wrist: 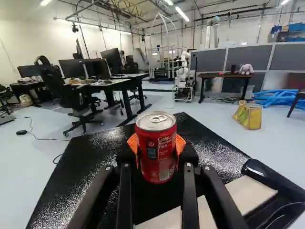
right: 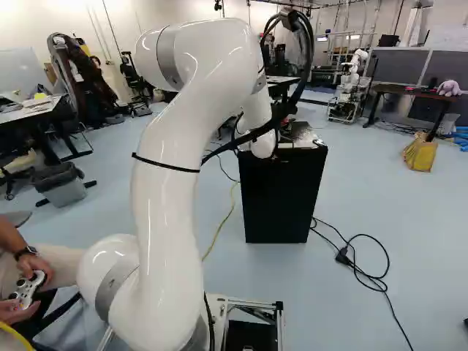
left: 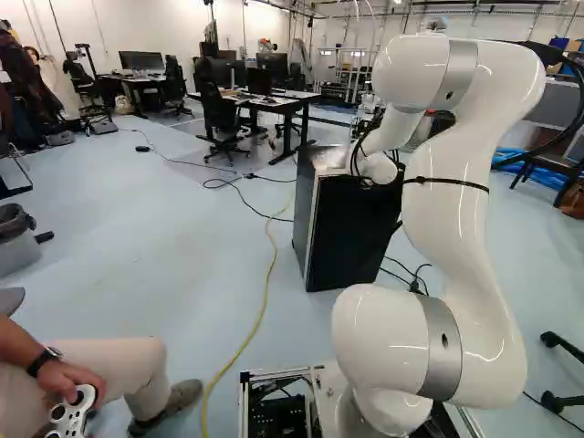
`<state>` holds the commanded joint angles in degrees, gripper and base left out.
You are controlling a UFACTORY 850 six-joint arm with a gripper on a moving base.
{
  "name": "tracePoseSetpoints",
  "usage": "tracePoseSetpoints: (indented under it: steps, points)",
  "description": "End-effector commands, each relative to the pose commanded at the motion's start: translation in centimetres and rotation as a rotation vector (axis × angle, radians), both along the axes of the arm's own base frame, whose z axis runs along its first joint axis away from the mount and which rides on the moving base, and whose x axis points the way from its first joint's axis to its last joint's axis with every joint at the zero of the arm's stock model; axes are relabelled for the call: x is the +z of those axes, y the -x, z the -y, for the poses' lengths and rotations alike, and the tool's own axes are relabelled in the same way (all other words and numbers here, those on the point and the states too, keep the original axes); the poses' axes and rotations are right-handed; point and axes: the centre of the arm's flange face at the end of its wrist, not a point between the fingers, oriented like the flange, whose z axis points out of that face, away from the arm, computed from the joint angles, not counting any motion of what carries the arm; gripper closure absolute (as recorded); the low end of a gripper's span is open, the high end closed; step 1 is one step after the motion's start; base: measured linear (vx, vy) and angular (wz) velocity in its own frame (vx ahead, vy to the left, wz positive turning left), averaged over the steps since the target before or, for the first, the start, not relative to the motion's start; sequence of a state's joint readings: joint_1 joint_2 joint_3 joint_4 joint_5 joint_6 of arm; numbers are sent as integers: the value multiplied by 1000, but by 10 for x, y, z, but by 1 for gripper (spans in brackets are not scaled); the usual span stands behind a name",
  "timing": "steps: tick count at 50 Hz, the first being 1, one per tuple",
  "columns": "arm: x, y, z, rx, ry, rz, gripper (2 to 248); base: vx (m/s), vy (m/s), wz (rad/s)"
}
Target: Grab a drink from the fridge
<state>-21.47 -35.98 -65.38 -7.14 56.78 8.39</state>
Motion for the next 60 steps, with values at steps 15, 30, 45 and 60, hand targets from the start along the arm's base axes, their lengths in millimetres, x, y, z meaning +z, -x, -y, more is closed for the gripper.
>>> tracePoseSetpoints:
  steps: [15,30,45,60]
  points:
    - [3,0,0,0,1,4,155,0,0,0]
    - [4,2,-3,2,1,1,155,0,0,0]
    - [8,10,-14,11,1,-7,155,0,0,0]
    - [14,23,-33,26,2,-23,155,0,0,0]
